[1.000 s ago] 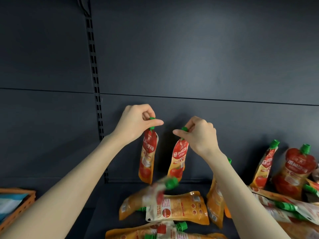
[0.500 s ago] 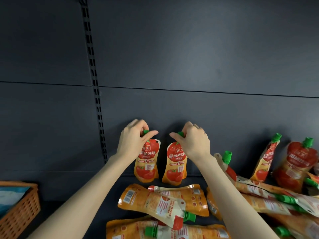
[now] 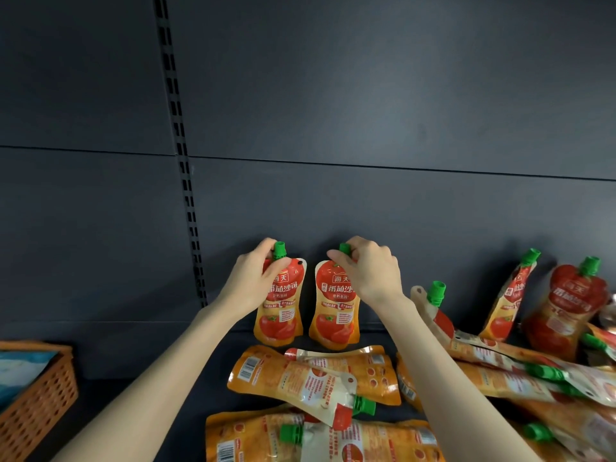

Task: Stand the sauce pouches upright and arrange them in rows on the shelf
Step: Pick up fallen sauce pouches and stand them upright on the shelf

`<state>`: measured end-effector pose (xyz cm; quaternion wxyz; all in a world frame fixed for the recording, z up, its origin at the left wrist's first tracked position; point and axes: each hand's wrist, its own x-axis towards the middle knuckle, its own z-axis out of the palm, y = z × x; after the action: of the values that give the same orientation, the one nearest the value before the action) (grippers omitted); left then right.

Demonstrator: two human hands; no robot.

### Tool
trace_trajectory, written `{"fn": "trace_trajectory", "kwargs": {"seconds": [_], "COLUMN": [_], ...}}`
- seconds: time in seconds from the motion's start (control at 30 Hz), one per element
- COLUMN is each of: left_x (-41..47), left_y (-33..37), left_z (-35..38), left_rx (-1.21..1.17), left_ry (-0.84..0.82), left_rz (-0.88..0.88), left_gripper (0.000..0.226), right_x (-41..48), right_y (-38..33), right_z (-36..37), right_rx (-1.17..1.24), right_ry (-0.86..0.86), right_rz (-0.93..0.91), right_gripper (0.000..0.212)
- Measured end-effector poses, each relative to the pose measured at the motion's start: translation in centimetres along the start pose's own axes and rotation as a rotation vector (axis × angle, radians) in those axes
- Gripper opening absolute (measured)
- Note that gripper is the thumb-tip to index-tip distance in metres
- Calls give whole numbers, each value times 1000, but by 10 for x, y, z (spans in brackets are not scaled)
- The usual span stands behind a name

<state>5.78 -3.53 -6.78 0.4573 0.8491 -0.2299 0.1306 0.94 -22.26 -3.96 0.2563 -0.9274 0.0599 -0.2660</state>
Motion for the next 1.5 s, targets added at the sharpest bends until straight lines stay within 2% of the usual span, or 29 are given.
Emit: {"fn": "trace_trajectory", "kwargs": {"seconds": [0.23, 0.43, 0.63, 0.77, 0.87, 0.97, 1.07, 1.23, 1.33, 1.5], "left_x": [-4, -9, -9, -17, -32, -53, -74, -108, -120, -129], "left_y": [-5, -8, -1, 10, 25, 43, 55, 59, 62, 75], "left_z": [-7, 0, -4, -13, -13, 0, 21, 62, 79, 107], "left_rx": [-59, -27, 68, 129, 146, 61, -17, -14, -58, -101], "left_ry": [-32, 46, 143, 252, 313, 245, 107, -114, -125, -147], "left_rz": [-8, -6, 64, 118, 188, 183, 164, 84, 0, -93], "left_gripper": [27, 36, 38, 47, 40, 27, 20, 22, 27, 37], "right_x": [-1, -1, -5, -12, -25, -42, -61, -95, -113, -123], "right_y": [-2, -2, -3, -7, -11, -9, 2, 44, 68, 104], "right_z": [8, 9, 3, -15, -35, -58, -77, -86, -81, -63], "right_rx": [155, 196, 191, 187, 192, 179, 160, 190, 403, 611], "right_ry": [-54, -117, -100, -18, 44, 90, 138, 183, 74, -213], "right_rz": [17, 72, 81, 26, -34, -81, -97, -30, 49, 120], "right_gripper": [38, 39, 42, 37, 31, 25, 22, 36, 50, 54]}}
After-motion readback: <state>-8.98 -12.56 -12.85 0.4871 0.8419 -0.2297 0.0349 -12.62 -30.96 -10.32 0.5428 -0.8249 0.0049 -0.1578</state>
